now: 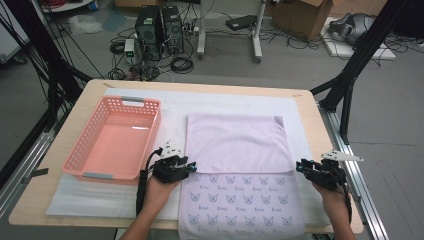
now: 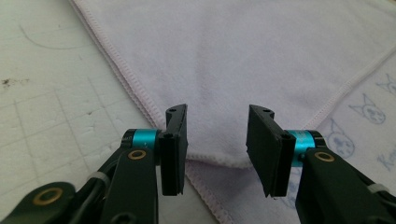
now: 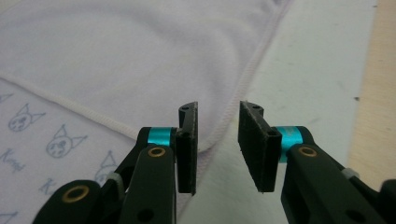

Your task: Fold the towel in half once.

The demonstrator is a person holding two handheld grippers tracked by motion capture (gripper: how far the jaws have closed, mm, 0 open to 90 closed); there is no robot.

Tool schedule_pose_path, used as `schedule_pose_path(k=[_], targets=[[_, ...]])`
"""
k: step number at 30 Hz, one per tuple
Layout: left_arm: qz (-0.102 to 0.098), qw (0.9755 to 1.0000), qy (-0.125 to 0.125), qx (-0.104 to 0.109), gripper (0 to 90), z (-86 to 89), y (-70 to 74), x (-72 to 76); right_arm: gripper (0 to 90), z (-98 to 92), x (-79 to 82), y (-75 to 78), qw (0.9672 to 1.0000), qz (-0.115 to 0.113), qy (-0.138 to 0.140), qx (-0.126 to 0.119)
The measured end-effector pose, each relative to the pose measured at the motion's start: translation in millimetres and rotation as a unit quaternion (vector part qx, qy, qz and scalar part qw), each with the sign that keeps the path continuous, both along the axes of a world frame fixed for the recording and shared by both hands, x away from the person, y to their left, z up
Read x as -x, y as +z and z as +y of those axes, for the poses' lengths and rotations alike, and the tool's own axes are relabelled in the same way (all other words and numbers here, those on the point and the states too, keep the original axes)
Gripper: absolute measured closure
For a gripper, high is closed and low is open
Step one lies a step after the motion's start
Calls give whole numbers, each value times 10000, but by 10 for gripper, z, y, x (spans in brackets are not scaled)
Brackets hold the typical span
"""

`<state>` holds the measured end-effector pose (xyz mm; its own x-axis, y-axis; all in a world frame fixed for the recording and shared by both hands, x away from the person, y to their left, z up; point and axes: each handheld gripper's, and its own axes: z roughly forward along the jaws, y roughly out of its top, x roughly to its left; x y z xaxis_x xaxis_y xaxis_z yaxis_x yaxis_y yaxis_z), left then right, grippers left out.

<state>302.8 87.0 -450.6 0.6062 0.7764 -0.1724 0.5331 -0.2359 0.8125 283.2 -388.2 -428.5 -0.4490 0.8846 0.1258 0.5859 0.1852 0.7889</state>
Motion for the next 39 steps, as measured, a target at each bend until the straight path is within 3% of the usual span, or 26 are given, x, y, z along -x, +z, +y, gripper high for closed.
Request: schedule_pose_path(k=[2,6,9,11,13,23,26,28,39], targets=[[-44,9999,-34,-142,585,-33,0,11,654,74,-26,-20,9999,39,101,112],[-249,9978,60,-608,725,-93,0,32,611,206,-74,-92,9990,164,251,336],[-301,9973,93,-666,838,-93,2,38,699,291,-73,-143,9958,98,401,814],[-322,9973,103,-651,876,-91,1,41,838,307,-71,-134,9946,129,519,886],[-319,9977,134,-590,881,-89,3,45,852,323,-61,-134,9936,92,580,968],[-327,9990,103,-292,884,-41,33,48,856,292,-69,-143,9953,132,538,800],[-362,9993,70,41,879,-11,53,55,858,276,-68,-151,9960,129,530,707],[-404,9991,74,135,879,-2,70,64,866,264,-63,-155,9965,121,517,643],[-401,9983,107,419,883,39,111,73,880,205,-19,-102,9977,-46,538,404]])
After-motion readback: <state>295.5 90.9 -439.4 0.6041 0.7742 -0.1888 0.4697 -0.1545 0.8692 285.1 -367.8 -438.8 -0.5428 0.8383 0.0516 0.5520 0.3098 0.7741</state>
